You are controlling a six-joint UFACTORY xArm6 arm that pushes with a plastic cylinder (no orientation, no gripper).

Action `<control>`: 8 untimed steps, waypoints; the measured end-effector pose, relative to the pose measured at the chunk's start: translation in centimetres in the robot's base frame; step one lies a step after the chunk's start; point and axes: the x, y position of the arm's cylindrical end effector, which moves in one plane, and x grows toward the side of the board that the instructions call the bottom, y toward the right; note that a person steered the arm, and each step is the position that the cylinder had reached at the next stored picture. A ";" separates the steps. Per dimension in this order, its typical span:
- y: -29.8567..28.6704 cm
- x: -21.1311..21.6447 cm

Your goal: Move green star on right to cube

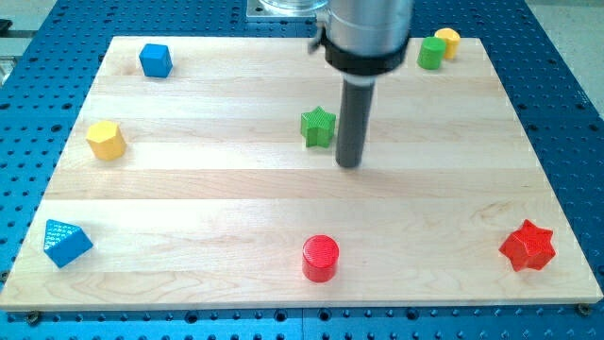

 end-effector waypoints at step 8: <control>-10.7 -11.1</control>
